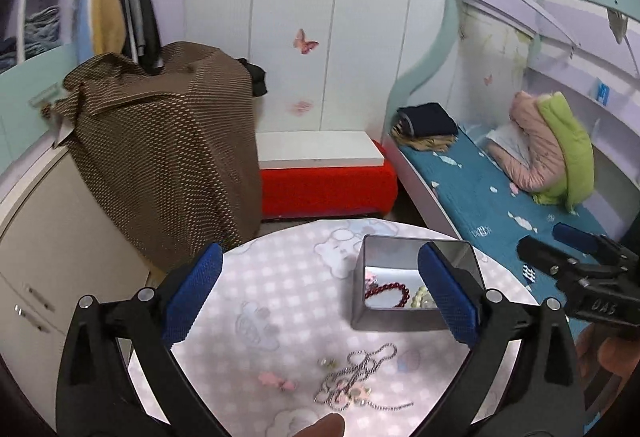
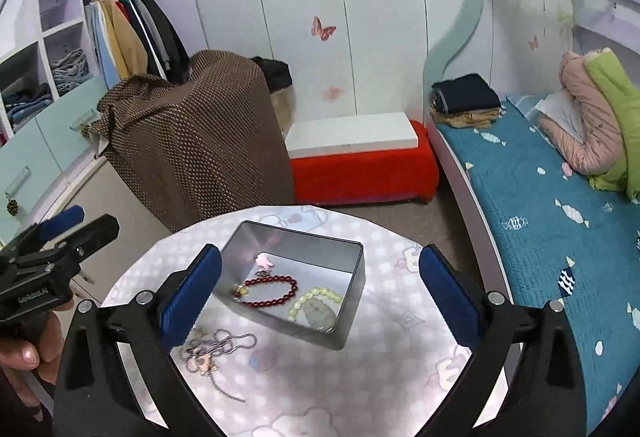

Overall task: Organize jewelry
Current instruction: 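Move both grippers back toward the remaining charms and chain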

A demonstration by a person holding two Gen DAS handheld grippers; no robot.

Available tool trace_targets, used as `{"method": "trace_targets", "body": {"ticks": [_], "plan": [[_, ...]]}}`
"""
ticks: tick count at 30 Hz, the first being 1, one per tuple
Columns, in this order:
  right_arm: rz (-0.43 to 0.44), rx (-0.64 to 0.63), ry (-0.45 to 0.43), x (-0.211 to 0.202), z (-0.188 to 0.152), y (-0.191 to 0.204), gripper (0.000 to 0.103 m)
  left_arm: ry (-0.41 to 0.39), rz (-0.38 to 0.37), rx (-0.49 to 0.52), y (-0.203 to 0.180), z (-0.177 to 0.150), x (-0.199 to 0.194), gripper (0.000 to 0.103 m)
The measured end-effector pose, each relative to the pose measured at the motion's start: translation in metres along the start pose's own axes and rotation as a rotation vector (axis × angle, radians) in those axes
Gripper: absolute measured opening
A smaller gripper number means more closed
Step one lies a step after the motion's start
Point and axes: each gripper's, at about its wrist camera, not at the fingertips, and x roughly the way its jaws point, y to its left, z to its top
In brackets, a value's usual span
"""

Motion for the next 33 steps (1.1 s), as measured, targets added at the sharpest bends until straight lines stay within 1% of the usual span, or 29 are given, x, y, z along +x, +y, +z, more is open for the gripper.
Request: {"method": "trace_targets", "body": {"ticks": [7, 12, 19, 24, 28, 33], "plan": [[0.001, -0.019, -0.065, -0.037, -0.008, 0.018, 0.095, -0.051, 0.029, -0.027, 0.009, -0.017, -0.043, 0.098], [-0.005, -0.038, -0.105, -0.059, -0.014, 0.031, 0.095, -0.079, 0.059, -0.029, 0.013, -0.030, -0.069, 0.098], [-0.001, -0.048, -0.150, -0.088, -0.028, 0.038, 0.095, -0.088, 0.106, -0.060, 0.026, -0.055, -0.092, 0.098], [-0.024, -0.063, -0.178, -0.103, -0.043, 0.044, 0.095, -0.079, 0.125, -0.085, 0.037, -0.077, -0.101, 0.098], [-0.034, -0.064, -0.164, -0.101, -0.056, 0.046, 0.095, -0.055, 0.129, -0.082, 0.039, -0.093, -0.100, 0.098], [-0.026, -0.058, -0.106, -0.087, -0.068, 0.046, 0.095, -0.004, 0.133, -0.053, 0.036, -0.111, -0.084, 0.098]]}}
